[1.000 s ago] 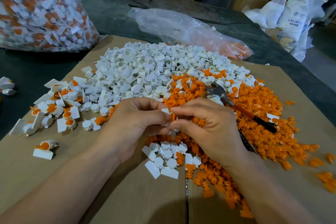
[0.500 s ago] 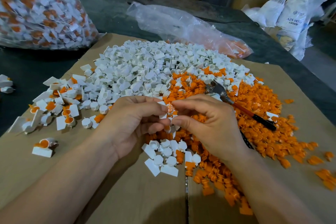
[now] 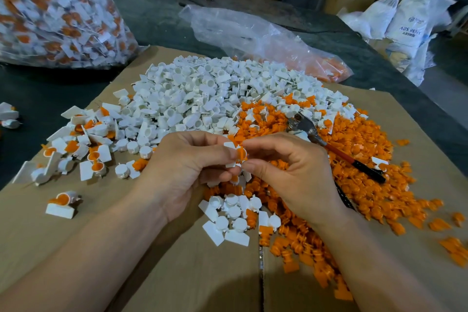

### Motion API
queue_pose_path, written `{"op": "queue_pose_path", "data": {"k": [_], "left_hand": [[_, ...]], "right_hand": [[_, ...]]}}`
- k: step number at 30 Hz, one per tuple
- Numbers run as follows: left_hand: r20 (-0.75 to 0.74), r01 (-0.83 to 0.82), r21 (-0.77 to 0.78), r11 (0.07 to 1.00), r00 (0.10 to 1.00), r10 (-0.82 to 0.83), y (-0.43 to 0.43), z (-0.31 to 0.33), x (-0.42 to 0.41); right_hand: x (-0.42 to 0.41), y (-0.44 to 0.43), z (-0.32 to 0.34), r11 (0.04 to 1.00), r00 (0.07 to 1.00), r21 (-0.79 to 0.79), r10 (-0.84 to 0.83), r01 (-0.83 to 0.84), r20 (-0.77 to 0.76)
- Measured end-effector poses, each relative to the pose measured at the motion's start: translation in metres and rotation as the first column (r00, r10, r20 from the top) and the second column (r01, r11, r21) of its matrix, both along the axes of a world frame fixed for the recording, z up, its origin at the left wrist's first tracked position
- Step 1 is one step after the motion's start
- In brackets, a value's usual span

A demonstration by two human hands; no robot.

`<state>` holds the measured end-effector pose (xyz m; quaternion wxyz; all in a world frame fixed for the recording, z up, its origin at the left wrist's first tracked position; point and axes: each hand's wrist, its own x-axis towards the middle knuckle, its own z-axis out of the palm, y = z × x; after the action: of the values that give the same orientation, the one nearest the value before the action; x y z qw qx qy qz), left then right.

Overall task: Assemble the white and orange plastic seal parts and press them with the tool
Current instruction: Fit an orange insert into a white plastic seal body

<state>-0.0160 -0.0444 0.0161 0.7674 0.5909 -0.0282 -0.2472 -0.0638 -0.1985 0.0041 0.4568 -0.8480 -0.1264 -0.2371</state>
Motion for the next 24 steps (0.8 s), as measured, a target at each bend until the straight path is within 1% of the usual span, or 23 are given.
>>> {"op": "queue_pose_path", "data": {"k": [4, 9, 12, 18, 24], "left_hand": [[0.035, 0.008, 0.011, 1.0, 0.999, -0.009, -0.0004, -0.0006, -0.0008], [0.059, 0.009, 0.017, 1.0, 0.998, -0.01, -0.0006, -0.0023, -0.0011], [0.07, 0.026, 0.01, 1.0, 0.997, -0.027, -0.0003, -0.0031, -0.0014], [0.065, 0.047, -0.015, 0.999, 0.997, -0.046, -0.0004, -0.0023, -0.0022], [0.082, 0.026, -0.003, 1.0, 0.996, -0.025, -0.0018, -0.0029, -0.0035]], "right_hand": [[-0.0008, 0.0013, -0.0004, 0.999, 1.0, 0.032, 0.014, -0.015, 0.02], [-0.0009, 0.0026, 0.0002, 0.999, 0.988, -0.045, 0.016, -0.009, 0.152], [0.0006, 0.0016, -0.0015, 0.995, 0.98, -0.095, 0.013, 0.006, 0.2], [0.0008, 0.0004, -0.0022, 0.992, 0.982, -0.129, 0.013, 0.012, 0.19], [0.0007, 0.0018, -0.0009, 0.99, 0.979, -0.144, 0.013, 0.016, 0.201]]}}
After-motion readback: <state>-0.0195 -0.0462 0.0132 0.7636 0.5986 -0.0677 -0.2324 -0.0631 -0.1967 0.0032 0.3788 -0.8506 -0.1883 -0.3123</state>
